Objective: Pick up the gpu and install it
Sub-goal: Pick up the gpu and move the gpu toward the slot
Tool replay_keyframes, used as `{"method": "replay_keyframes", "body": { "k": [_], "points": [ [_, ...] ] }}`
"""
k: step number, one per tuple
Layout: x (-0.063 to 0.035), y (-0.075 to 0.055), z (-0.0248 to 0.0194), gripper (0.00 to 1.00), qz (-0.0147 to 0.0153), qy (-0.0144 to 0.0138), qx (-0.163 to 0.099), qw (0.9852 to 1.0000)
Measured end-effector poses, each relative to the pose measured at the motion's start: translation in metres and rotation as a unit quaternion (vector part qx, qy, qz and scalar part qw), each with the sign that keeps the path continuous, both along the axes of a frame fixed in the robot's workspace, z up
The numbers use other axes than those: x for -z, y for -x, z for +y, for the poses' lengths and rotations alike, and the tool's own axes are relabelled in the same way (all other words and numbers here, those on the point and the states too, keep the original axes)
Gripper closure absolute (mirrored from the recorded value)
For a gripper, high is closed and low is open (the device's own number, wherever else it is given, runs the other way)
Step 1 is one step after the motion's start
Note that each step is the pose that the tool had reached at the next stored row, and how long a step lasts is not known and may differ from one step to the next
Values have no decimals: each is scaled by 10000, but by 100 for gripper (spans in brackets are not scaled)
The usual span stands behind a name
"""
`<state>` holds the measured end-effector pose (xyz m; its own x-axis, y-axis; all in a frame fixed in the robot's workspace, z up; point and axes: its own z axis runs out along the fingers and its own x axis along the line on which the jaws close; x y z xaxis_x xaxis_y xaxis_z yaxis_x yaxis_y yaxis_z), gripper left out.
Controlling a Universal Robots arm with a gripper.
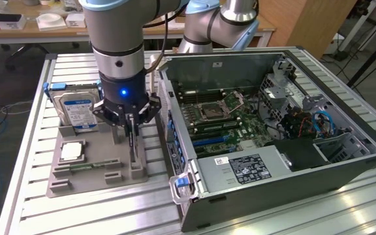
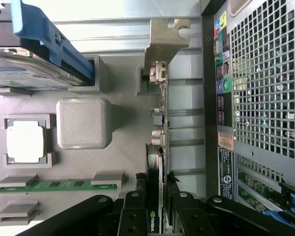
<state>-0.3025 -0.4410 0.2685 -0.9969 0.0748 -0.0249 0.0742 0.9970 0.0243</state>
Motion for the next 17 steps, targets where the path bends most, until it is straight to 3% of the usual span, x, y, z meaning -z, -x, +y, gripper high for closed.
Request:
{"method": "replay_keyframes", "body": {
  "k": [17],
  "points": [
    [-249, 0, 0, 74, 0, -1, 0, 10000]
  ]
}}
